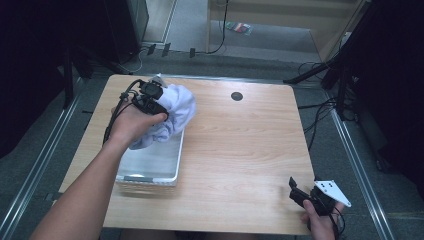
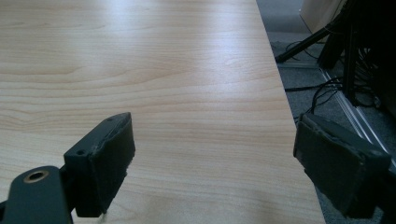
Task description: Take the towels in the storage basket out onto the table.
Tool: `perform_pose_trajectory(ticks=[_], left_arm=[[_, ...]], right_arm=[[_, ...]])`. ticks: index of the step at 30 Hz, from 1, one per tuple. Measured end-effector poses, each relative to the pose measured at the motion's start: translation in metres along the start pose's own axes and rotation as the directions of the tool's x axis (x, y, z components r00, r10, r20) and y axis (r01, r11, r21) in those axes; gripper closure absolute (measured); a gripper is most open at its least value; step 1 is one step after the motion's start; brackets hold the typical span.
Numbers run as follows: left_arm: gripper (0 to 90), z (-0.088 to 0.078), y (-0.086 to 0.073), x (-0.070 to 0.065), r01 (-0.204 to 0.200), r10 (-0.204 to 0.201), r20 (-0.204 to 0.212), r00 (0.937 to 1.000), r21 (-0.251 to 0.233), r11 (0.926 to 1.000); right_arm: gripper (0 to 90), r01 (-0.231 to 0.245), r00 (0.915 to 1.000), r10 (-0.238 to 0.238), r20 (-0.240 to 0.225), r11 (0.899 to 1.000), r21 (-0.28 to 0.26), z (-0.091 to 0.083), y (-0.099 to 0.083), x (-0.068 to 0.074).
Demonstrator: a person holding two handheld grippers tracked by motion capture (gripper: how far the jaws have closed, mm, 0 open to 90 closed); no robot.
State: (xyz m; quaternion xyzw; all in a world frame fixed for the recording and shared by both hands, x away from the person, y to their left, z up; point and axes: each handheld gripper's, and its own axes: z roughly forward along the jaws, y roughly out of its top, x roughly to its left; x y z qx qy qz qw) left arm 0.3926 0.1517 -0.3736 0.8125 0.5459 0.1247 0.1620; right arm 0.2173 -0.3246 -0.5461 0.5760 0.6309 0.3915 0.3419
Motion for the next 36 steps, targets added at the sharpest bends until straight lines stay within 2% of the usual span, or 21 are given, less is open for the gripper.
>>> perform_pose_trajectory(ticks=[2,4,6,7,8,11,12,14,17,18,20,21,23,24,25,26,28,31,36], left_arm=[[53.7,-0.001,0.002,-0.004,-0.010,0.010,0.005,0.9999,0.001,0.9999],[53.7,-0.002,0.007,-0.017,-0.031,0.031,0.006,0.9995,-0.014,0.9994],[53.6,-0.002,0.009,-0.022,-0.035,0.036,0.013,0.9993,-0.016,0.9992],[53.6,-0.004,0.014,-0.031,-0.054,0.054,0.023,0.9983,-0.024,0.9983],[53.6,-0.004,0.014,-0.031,-0.054,0.054,0.023,0.9983,-0.024,0.9983],[53.5,-0.005,0.019,-0.046,-0.069,0.071,0.035,0.9969,-0.041,0.9968],[53.5,-0.004,0.022,-0.055,-0.080,0.082,0.044,0.9956,-0.045,0.9958],[53.4,-0.003,0.024,-0.060,-0.085,0.087,0.047,0.9951,-0.044,0.9954],[53.3,0.003,0.029,-0.078,-0.104,0.107,0.067,0.9920,-0.049,0.9934],[53.3,0.003,0.029,-0.078,-0.104,0.107,0.067,0.9920,-0.049,0.9934],[53.2,0.008,0.032,-0.090,-0.119,0.123,0.073,0.9897,-0.049,0.9916],[53.1,0.008,0.032,-0.090,-0.119,0.123,0.073,0.9897,-0.049,0.9916],[53.1,0.015,0.035,-0.101,-0.129,0.132,0.087,0.9873,-0.045,0.9906],[53.0,0.015,0.035,-0.101,-0.129,0.132,0.087,0.9873,-0.045,0.9906],[53.0,0.019,0.036,-0.110,-0.135,0.138,0.097,0.9857,-0.038,0.9901],[53.0,0.019,0.036,-0.110,-0.135,0.138,0.097,0.9857,-0.038,0.9901],[53.0,0.024,0.039,-0.120,-0.147,0.150,0.106,0.9830,-0.038,0.9884],[53.0,0.027,0.041,-0.127,-0.151,0.154,0.113,0.9815,-0.041,0.9878],[52.9,0.040,0.044,-0.144,-0.176,0.179,0.137,0.9744,-0.028,0.9839]], right_arm=[[13.0,-0.001,1.0000,0.001,0.000,1.000,-0.001,0.000,0.000,0.000],[13.1,0.000,1.0000,0.000,-0.001,1.000,-0.001,0.000,0.000,0.000],[13.0,-0.001,1.0000,0.001,0.000,1.000,0.000,0.000,0.000,0.000],[13.1,-0.001,1.0000,0.001,0.000,1.000,-0.001,0.000,0.000,0.000],[13.1,-0.001,1.0000,0.001,0.000,1.000,-0.001,0.000,0.000,0.000],[13.1,-0.002,1.0000,0.002,0.000,1.000,0.000,0.000,0.000,0.000],[13.1,-0.002,1.0000,0.002,0.000,1.000,0.000,0.000,0.000,0.000],[13.1,0.000,1.0000,0.000,-0.002,1.000,-0.001,0.000,0.000,0.000],[13.1,-0.001,1.0000,0.001,-0.004,1.000,-0.002,0.000,0.000,0.000],[13.1,-0.001,1.0000,0.001,-0.004,1.000,-0.002,0.000,0.000,0.000],[13.0,-0.001,1.0000,0.001,-0.005,1.000,-0.003,0.000,0.000,-0.001],[13.1,-0.002,1.0000,0.002,-0.006,1.000,-0.002,0.000,0.000,-0.001],[13.1,-0.004,1.0000,0.004,-0.007,1.000,-0.003,0.000,0.000,-0.001],[13.1,-0.004,1.0000,0.004,-0.007,1.000,-0.003,0.000,0.000,-0.001],[13.0,-0.005,1.0000,0.005,-0.008,1.000,-0.003,0.000,0.000,-0.001],[13.1,-0.006,0.9999,0.006,-0.009,1.000,-0.004,0.000,0.000,-0.001],[13.1,-0.007,0.9999,0.007,-0.009,1.000,-0.004,0.000,0.000,-0.002],[13.1,-0.005,0.9999,0.005,-0.010,1.000,-0.004,0.000,0.000,-0.001],[13.0,-0.009,0.9999,0.009,-0.009,1.000,-0.005,0.000,0.000,-0.001]])
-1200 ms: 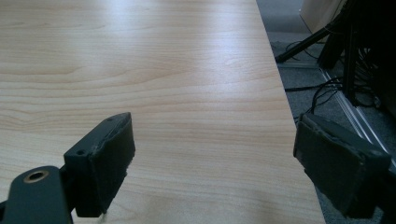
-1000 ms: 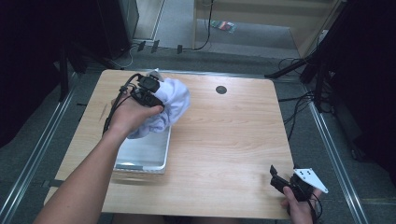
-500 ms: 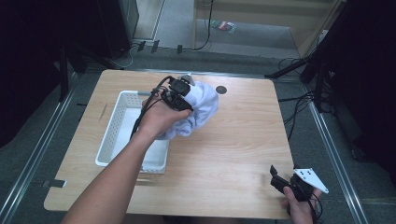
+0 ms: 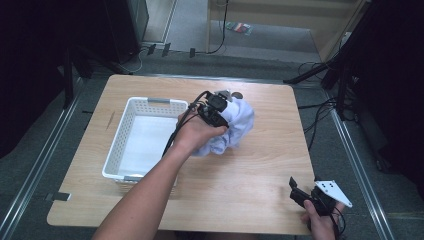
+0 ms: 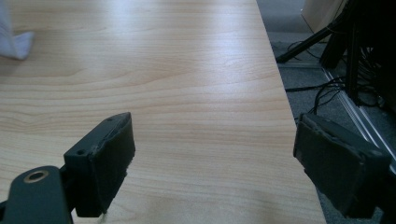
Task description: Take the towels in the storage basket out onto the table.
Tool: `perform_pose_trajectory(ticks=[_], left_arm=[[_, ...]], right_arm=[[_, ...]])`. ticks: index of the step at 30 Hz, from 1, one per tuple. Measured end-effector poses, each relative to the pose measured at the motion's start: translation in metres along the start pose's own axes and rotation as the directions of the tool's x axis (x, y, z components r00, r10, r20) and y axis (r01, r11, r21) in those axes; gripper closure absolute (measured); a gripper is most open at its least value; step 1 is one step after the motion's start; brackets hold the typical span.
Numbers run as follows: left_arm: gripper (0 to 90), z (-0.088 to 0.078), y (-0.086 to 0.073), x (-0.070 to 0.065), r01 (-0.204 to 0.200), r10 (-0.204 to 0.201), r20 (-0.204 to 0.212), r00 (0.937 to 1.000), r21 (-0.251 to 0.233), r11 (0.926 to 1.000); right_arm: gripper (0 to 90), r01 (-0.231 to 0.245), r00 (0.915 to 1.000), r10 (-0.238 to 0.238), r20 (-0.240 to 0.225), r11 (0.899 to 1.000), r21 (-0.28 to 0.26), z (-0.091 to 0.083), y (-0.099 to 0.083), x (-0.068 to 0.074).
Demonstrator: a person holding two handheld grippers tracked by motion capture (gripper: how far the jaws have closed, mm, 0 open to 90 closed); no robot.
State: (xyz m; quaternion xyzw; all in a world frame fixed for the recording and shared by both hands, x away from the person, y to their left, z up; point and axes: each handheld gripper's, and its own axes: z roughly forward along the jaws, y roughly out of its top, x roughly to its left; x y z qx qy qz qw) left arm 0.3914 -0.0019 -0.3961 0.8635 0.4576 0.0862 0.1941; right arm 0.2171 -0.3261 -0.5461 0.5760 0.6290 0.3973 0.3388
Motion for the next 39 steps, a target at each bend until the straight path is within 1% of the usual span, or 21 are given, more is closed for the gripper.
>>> perform_pose_trajectory(ticks=[2,5,6,7,11,13,14,15,16,17,19,20,21,23,24,25,27,31,32,34,39], left_arm=[[52.8,0.006,0.002,-0.005,-0.007,0.007,0.004,1.0000,-0.007,1.0000],[52.8,0.016,0.002,-0.011,-0.016,0.016,0.015,0.9998,0.004,0.9999],[52.7,0.021,0.002,-0.013,-0.004,0.004,0.021,0.9998,0.002,1.0000],[52.7,0.024,0.001,-0.013,-0.013,0.012,0.026,0.9996,0.008,0.9999],[51.6,0.041,-0.004,-0.015,-0.009,0.008,0.031,0.9995,0.031,0.9995],[49.8,0.047,-0.007,-0.014,-0.002,0.000,0.049,0.9988,0.028,0.9996],[49.8,0.049,-0.008,-0.014,0.010,-0.011,0.062,0.9980,0.024,0.9997],[45.4,0.053,-0.010,-0.012,0.026,-0.026,0.087,0.9958,0.011,0.9996],[40.9,0.053,-0.010,-0.012,0.026,-0.026,0.087,0.9958,0.011,0.9996],[40.9,0.055,-0.011,-0.013,0.037,-0.039,0.105,0.9937,0.022,0.9991],[26.7,0.057,-0.011,-0.014,0.034,-0.040,0.102,0.9940,0.059,0.9977],[15.0,0.058,-0.011,-0.015,0.044,-0.051,0.110,0.9926,0.061,0.9971],[6.3,0.056,-0.011,-0.014,0.046,-0.052,0.119,0.9915,0.055,0.9974],[0.0,0.053,-0.010,-0.014,0.063,-0.066,0.133,0.9889,0.031,0.9976],[0.0,0.050,-0.010,-0.013,0.067,-0.070,0.145,0.9870,0.023,0.9975],[0.0,0.049,-0.011,-0.012,0.070,-0.071,0.143,0.9871,0.013,0.9974],[0.0,0.044,-0.012,-0.011,0.049,-0.050,0.125,0.9909,0.008,0.9988],[0.0,0.037,-0.016,-0.005,0.041,-0.040,0.106,0.9935,-0.003,0.9992],[0.0,0.033,-0.018,0.000,0.055,-0.053,0.101,0.9935,-0.016,0.9984],[0.0,0.028,-0.021,0.005,0.066,-0.063,0.101,0.9929,-0.029,0.9974],[0.0,0.016,-0.033,0.022,0.083,-0.079,0.069,0.9944,-0.052,0.9952]], right_arm=[[13.1,-0.002,1.0000,0.002,0.000,1.000,0.000,0.000,0.000,0.000],[13.0,-0.003,1.0000,0.003,-0.004,1.000,0.002,0.000,0.000,0.000],[13.0,-0.002,1.0000,0.002,-0.004,1.000,0.001,0.000,0.000,0.000],[13.0,-0.002,1.0000,0.002,-0.005,1.000,0.001,0.000,0.000,0.000],[13.0,-0.002,1.0000,0.002,-0.006,1.000,0.001,0.000,0.000,0.000],[13.1,-0.001,1.0000,0.001,-0.008,1.000,0.001,0.000,0.000,0.000],[13.1,-0.001,1.0000,0.001,-0.008,1.000,0.001,0.000,0.000,0.000],[13.0,-0.002,1.0000,0.002,-0.008,1.000,0.001,0.000,0.000,0.000],[13.1,-0.001,1.0000,0.001,-0.008,1.000,0.001,0.000,0.000,0.000],[13.1,-0.001,1.0000,0.001,-0.008,1.000,0.001,0.000,0.000,0.000],[13.0,-0.001,1.0000,0.001,-0.007,1.000,0.001,0.000,0.000,0.000],[13.0,0.000,1.0000,0.000,-0.008,1.000,0.000,0.000,0.000,0.000],[13.0,0.001,1.0000,-0.001,-0.007,1.000,0.000,0.000,0.000,0.000],[13.0,0.000,1.0000,0.000,-0.007,1.000,0.001,0.000,0.000,0.000],[13.1,0.000,1.0000,0.000,-0.007,1.000,0.001,0.000,0.000,0.000],[13.0,0.001,1.0000,-0.001,-0.006,1.000,0.001,0.000,0.000,0.000],[13.1,0.001,1.0000,-0.001,-0.005,1.000,0.001,0.000,0.000,0.000],[13.1,0.001,1.0000,-0.001,-0.006,1.000,0.002,0.000,0.000,0.000],[13.0,0.002,1.0000,-0.002,-0.005,1.000,0.001,0.000,0.000,0.000],[13.0,0.004,1.0000,-0.004,-0.005,1.000,0.002,0.000,0.000,0.000],[13.0,0.003,1.0000,-0.003,-0.005,1.000,0.004,0.000,0.000,0.000]])
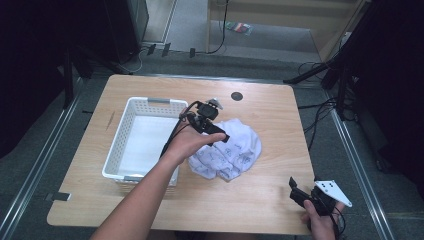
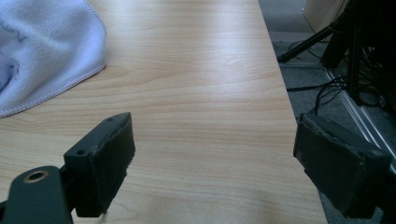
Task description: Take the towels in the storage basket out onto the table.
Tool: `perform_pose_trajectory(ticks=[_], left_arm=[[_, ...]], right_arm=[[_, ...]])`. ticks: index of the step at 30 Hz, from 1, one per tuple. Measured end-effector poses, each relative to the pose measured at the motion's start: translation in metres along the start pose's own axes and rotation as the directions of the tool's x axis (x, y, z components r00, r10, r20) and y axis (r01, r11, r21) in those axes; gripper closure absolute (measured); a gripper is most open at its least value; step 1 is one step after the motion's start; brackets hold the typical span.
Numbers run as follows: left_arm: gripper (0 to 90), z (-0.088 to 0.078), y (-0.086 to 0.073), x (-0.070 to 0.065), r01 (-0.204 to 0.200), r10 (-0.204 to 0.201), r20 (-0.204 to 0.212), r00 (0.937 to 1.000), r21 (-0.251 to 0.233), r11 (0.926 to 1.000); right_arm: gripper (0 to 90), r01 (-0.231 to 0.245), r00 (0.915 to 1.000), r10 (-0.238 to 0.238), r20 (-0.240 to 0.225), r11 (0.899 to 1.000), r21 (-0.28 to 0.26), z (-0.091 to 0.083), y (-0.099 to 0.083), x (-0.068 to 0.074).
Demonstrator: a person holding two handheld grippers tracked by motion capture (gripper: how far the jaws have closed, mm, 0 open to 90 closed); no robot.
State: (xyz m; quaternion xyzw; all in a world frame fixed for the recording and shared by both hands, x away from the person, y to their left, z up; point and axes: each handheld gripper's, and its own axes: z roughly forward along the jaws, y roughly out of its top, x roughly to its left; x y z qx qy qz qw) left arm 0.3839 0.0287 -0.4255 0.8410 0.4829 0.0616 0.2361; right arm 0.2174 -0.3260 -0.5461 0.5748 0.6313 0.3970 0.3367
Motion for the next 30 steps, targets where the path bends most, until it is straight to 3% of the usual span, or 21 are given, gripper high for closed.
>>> perform_pose_trajectory(ticks=[3,8,14,19,23,30], left_arm=[[0.0,-0.013,-0.007,0.014,0.018,-0.019,-0.015,0.9997,-0.027,0.9995],[0.0,-0.033,-0.020,0.033,0.014,-0.017,-0.044,0.9989,-0.058,0.9982],[0.0,-0.052,-0.039,0.060,0.041,-0.047,-0.086,0.9951,-0.077,0.9962],[0.0,-0.064,-0.059,0.080,0.072,-0.081,-0.097,0.9920,-0.097,0.9927],[0.0,-0.076,-0.075,0.100,0.114,-0.128,-0.106,0.9860,-0.128,0.9852],[0.0,-0.095,-0.106,0.135,0.179,-0.202,-0.132,0.9703,-0.170,0.9690]], right_arm=[[13.0,0.003,1.0000,-0.003,0.004,1.000,0.001,0.000,0.000,0.000],[13.0,0.001,1.0000,-0.001,0.005,1.000,0.003,0.000,0.000,0.001],[13.0,0.000,1.0000,0.000,0.009,1.000,0.005,0.001,0.000,0.001],[13.0,0.001,0.9999,-0.001,0.010,1.000,0.007,0.001,0.000,0.001],[13.0,0.001,0.9999,-0.001,0.012,1.000,0.009,0.001,0.000,0.001],[13.1,0.000,0.9999,0.000,0.016,1.000,0.008,0.001,0.000,0.001]])
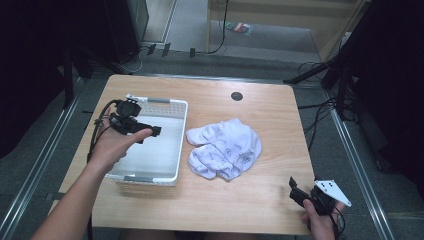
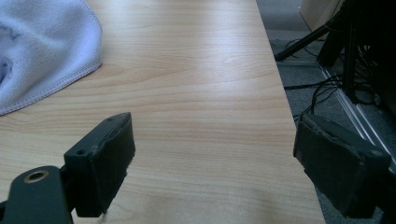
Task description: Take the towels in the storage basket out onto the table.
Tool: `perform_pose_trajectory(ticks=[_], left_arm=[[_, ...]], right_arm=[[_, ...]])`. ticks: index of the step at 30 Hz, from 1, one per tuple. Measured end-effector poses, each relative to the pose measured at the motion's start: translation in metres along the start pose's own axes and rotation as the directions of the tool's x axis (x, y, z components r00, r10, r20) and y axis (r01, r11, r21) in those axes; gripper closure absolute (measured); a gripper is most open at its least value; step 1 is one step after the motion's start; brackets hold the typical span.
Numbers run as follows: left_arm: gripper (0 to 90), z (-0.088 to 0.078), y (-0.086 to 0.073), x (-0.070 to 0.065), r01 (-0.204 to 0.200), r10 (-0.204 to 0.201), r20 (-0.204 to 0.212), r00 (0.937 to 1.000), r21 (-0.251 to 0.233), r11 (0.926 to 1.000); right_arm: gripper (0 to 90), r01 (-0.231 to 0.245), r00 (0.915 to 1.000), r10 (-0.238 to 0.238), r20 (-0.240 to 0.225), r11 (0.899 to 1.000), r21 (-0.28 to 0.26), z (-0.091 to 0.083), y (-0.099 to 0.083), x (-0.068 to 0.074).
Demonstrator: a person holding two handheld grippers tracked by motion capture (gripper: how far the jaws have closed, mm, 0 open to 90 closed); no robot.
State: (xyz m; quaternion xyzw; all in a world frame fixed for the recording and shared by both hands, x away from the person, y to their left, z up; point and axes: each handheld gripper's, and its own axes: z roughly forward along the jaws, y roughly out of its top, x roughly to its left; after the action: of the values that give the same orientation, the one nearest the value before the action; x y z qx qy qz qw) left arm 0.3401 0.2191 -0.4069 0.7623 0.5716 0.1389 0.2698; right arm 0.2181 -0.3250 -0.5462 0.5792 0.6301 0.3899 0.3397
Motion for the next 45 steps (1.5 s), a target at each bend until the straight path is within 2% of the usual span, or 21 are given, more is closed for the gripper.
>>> perform_pose_trajectory(ticks=[8,12,15,22,24,27,29,31,33,40,42,45], left_arm=[[0.0,-0.016,-0.029,0.049,0.076,-0.077,-0.040,0.9962,-0.033,0.9965],[0.0,-0.021,-0.045,0.070,0.120,-0.122,-0.039,0.9918,-0.046,0.9918],[0.0,-0.026,-0.056,0.084,0.131,-0.134,-0.039,0.9903,-0.063,0.9894],[0.0,-0.033,-0.086,0.107,0.172,-0.177,-0.038,0.9835,-0.107,0.9793],[0.0,-0.035,-0.095,0.112,0.192,-0.197,-0.027,0.9801,-0.131,0.9726],[0.0,-0.036,-0.108,0.116,0.198,-0.203,-0.015,0.9791,-0.159,0.9672],[0.0,-0.036,-0.117,0.118,0.207,-0.212,-0.007,0.9773,-0.189,0.9599],[0.0,-0.036,-0.126,0.121,0.203,-0.207,0.003,0.9783,-0.224,0.9533],[0.0,-0.034,-0.135,0.123,0.210,-0.218,-0.005,0.9759,-0.248,0.9456],[0.0,-0.021,-0.168,0.133,0.257,-0.267,0.008,0.9637,-0.295,0.9200],[0.0,-0.019,-0.176,0.135,0.271,-0.288,-0.009,0.9575,-0.316,0.9092],[0.0,-0.015,-0.188,0.138,0.290,-0.307,0.008,0.9517,-0.352,0.8900]], right_arm=[[13.1,-0.003,1.0000,0.003,0.002,1.000,-0.001,0.000,0.000,0.000],[13.1,-0.003,1.0000,0.003,0.002,1.000,0.001,0.000,0.000,-0.001],[13.1,-0.004,1.0000,0.004,0.005,1.000,0.003,0.000,0.000,0.000],[13.2,-0.006,0.9999,0.006,0.008,1.000,0.003,0.000,0.000,0.000],[13.2,-0.005,0.9999,0.005,0.009,1.000,0.003,0.000,0.000,-0.001],[13.2,-0.006,0.9999,0.006,0.012,1.000,0.004,0.000,0.000,0.000],[13.3,-0.006,0.9999,0.006,0.013,1.000,0.004,0.000,0.000,0.000],[13.3,-0.005,0.9999,0.005,0.014,1.000,0.004,0.000,0.000,0.000],[13.3,-0.006,0.9999,0.006,0.014,1.000,0.005,0.000,0.000,0.000],[13.3,-0.009,0.9998,0.009,0.016,1.000,0.005,0.000,0.000,0.000],[13.3,-0.007,0.9998,0.007,0.017,1.000,0.004,0.000,0.000,0.000],[13.3,-0.007,0.9998,0.007,0.016,1.000,0.004,0.000,0.000,0.000]])
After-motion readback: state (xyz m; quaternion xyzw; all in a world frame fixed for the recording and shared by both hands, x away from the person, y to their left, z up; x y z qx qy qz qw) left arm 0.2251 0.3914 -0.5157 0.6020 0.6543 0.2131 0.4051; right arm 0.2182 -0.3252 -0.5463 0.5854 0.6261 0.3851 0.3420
